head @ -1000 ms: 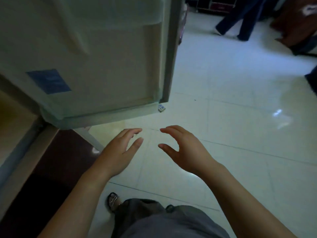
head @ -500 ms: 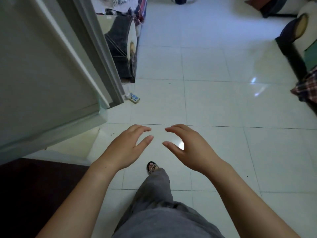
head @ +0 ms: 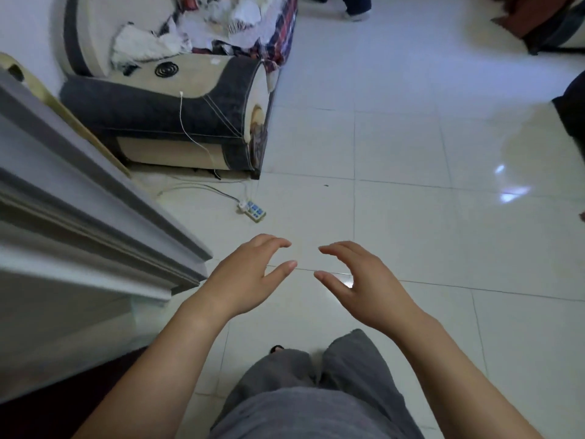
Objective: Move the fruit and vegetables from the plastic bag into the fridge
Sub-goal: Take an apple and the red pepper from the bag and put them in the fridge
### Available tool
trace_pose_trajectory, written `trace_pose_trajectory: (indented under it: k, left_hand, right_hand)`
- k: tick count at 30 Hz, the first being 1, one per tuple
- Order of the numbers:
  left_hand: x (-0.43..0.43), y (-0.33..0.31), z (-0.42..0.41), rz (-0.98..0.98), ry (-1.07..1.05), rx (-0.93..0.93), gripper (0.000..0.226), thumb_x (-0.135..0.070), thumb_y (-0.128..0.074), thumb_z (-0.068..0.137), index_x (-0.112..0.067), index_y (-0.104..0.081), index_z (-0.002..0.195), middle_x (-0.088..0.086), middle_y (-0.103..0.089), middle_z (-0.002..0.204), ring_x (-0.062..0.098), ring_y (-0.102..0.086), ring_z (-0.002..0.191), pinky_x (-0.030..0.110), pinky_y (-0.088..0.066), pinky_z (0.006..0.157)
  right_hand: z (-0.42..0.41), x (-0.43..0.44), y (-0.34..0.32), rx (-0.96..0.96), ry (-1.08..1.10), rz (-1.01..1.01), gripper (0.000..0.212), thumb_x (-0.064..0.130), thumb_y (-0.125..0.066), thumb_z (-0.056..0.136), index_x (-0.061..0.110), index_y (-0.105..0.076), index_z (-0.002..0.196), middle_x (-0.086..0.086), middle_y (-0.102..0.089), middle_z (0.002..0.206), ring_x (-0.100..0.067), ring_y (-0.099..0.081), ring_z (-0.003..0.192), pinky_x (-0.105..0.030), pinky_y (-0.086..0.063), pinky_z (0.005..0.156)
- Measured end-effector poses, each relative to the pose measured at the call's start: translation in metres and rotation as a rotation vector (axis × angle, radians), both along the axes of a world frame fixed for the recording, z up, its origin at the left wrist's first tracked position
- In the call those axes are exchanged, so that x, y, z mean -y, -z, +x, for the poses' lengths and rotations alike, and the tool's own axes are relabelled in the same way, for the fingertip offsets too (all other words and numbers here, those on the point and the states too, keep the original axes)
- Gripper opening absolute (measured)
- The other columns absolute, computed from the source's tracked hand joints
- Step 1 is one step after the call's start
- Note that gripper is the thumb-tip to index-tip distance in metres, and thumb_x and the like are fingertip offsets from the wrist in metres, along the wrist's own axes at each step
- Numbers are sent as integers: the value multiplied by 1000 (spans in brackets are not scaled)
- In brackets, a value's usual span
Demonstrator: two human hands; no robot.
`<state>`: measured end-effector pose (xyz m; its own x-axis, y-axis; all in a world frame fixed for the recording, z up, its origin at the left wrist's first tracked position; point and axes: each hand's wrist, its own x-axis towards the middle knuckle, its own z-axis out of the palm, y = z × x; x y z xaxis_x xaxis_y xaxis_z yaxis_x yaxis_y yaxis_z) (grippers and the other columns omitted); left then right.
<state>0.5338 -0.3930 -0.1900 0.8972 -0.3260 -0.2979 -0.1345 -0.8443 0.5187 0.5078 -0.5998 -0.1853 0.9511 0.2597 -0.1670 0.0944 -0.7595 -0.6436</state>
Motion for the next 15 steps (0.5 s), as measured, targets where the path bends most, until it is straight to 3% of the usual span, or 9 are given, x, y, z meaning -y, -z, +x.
trace_pose_trajectory:
  k: [5,10,13,15]
  left_hand:
    - [-9,1,50,16,-196,-17,45,-48,-43,91,-27,-45,131,-10,-46,135,8,-47,119,27,-39,99]
    - [-4,-5,108,35,-413,-4,52,-56,-40,89,-27,-46,131,-9,-47,134,7,-46,118,26,-39,97]
    - [3,-7,142,6,-549,13,44,-47,-44,92,-29,-44,132,-12,-46,133,3,-45,115,21,-38,90]
    - [2,-6,161,-31,-655,42,43,-44,-45,92,-29,-44,132,-11,-47,133,4,-45,115,21,-37,93]
  right_hand:
    - [98,-13,13,-10,-225,22,43,46,-51,89,25,-51,127,11,-52,129,-6,-48,117,-14,-35,90]
    - [200,-10,5,43,-449,45,43,48,-50,89,27,-50,127,11,-52,129,-7,-48,116,-18,-37,93]
    - [254,-2,6,55,-511,19,43,50,-49,89,30,-49,128,14,-51,130,-2,-48,113,-14,-35,88]
    - [284,-10,10,55,-552,18,44,50,-49,89,31,-47,129,14,-50,130,1,-47,107,-13,-33,83]
